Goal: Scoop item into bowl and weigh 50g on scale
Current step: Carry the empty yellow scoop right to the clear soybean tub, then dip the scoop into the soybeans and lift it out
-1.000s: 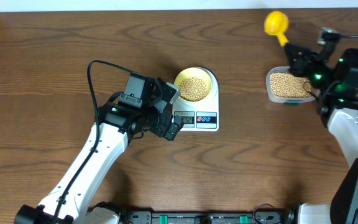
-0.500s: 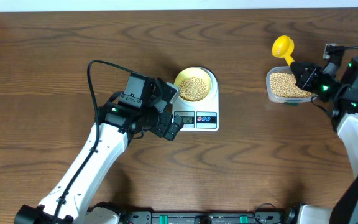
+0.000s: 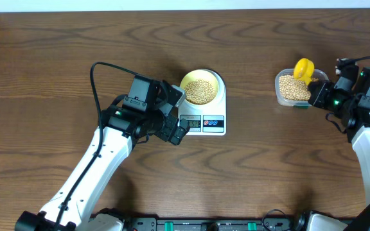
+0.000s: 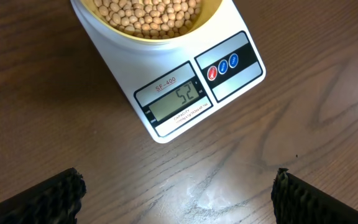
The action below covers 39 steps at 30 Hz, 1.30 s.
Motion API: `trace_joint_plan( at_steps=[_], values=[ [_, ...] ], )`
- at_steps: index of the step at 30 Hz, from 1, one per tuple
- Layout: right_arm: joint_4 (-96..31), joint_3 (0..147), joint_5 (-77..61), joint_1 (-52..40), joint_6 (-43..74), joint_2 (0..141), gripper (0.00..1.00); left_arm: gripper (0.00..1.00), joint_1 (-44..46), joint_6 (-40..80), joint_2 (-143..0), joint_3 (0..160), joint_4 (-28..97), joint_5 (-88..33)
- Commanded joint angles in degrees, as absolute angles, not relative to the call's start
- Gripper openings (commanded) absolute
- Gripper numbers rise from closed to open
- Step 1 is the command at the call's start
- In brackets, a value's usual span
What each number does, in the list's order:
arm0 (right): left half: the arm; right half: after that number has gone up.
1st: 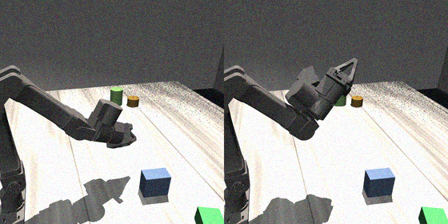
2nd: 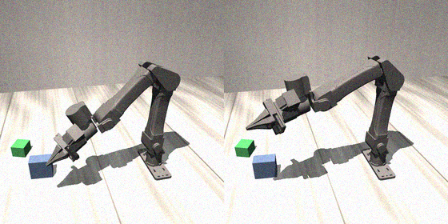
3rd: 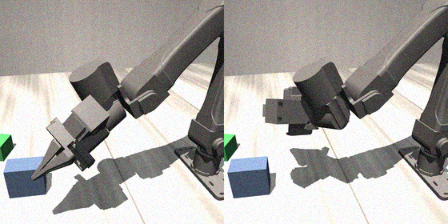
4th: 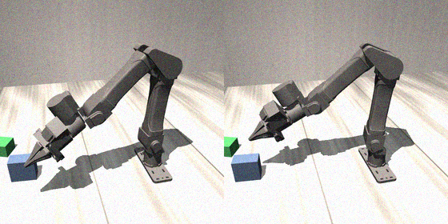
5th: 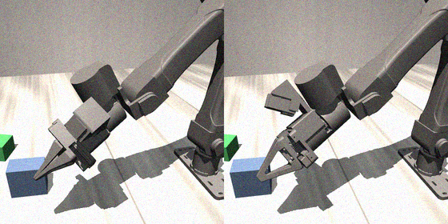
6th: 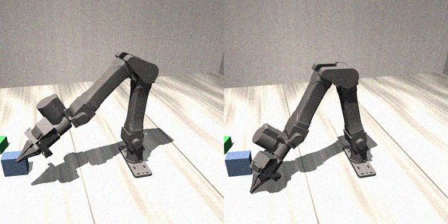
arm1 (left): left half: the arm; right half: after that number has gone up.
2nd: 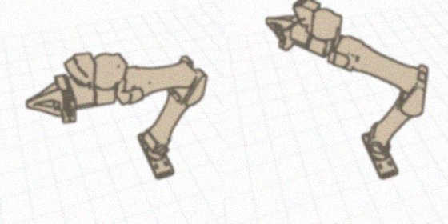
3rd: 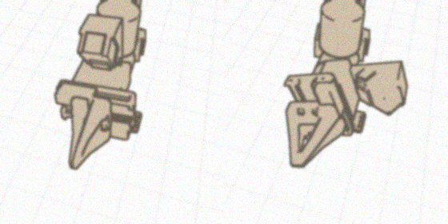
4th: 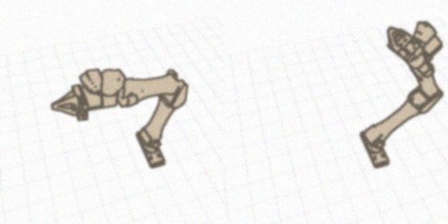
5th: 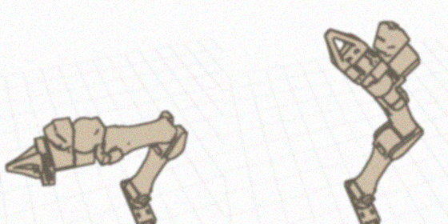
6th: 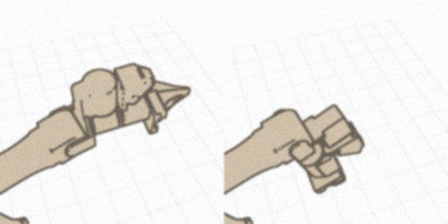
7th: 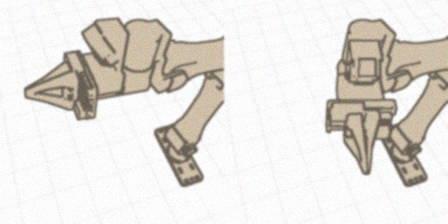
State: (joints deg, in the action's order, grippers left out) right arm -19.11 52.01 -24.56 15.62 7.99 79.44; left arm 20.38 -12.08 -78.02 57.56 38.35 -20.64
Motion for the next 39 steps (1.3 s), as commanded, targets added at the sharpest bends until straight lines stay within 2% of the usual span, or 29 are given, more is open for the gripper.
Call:
trace_joint_plan(
  at_steps=[1,7,13,21,26,27,33,39],
  values=[
    [-20.1,52.3,-16.5,13.2,-0.6,78.9,0.01,0.98,20.4,-12.8,-78.2,57.2,38.3,-20.3],
    [-21.6,52.3,-2.5,5.7,-9.2,78.9,0.01,0.98,20.4,-12.8,-78.2,57.2,38.3,-20.3],
    [-20.6,52.3,14.3,-1.7,-11.5,78.9,0.01,0.98,20.4,-12.8,-78.2,57.2,38.3,-20.3],
    [-20.4,52.3,15.9,-5.0,-11.2,78.8,0.01,0.98,20.4,-12.8,-78.2,57.2,38.3,-20.3],
    [-19.6,52.3,2.4,-5.3,-10.2,77.1,0.01,0.98,20.4,-12.8,-78.2,57.2,38.3,-20.3],
    [-17.7,52.3,-3.7,-5.3,-7.3,76.1,0.01,0.98,20.4,-12.8,-78.2,57.2,38.3,-20.3],
    [-5.6,52.3,-20.8,-5.3,2.9,74.9,0.01,0.98,20.4,-12.8,-78.2,57.2,38.3,-20.3],
    [-1.0,52.3,-25.6,-5.3,2.7,74.9,0.01,0.98,20.4,-12.8,-78.2,57.2,38.3,-20.3]
  ],
)
